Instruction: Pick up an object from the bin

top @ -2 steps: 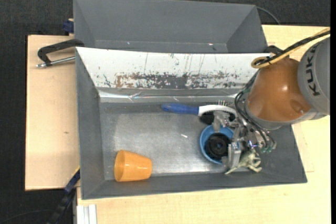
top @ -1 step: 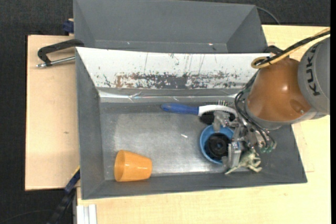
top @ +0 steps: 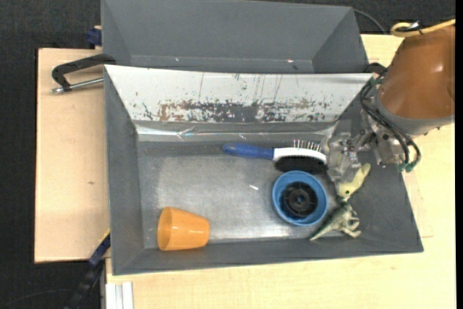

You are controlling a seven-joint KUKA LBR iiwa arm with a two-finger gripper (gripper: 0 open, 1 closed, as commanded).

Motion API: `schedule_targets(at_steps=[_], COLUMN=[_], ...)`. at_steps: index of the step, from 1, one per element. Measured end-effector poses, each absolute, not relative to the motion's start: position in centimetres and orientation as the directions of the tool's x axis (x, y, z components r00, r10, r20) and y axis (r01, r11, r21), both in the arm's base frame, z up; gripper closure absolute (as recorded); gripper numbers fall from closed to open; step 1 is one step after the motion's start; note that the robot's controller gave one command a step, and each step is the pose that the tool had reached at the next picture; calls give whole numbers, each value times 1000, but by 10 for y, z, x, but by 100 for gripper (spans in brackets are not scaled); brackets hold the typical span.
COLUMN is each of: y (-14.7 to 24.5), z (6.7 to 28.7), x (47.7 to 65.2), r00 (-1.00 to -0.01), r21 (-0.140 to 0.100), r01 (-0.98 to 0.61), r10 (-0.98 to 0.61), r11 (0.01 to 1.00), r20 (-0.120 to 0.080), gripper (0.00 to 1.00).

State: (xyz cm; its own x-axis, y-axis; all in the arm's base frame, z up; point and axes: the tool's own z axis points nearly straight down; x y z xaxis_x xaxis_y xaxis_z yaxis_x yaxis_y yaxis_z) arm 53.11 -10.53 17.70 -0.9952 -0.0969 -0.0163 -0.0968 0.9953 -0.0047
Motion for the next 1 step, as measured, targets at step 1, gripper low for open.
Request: schedule_targets(at_steps=[1], y=[-104], z=[172], x=[528], r00=[-995], r21=[-1], r01=[-99], r10=[-99], r11=[995], r20=[-6], gripper=[0])
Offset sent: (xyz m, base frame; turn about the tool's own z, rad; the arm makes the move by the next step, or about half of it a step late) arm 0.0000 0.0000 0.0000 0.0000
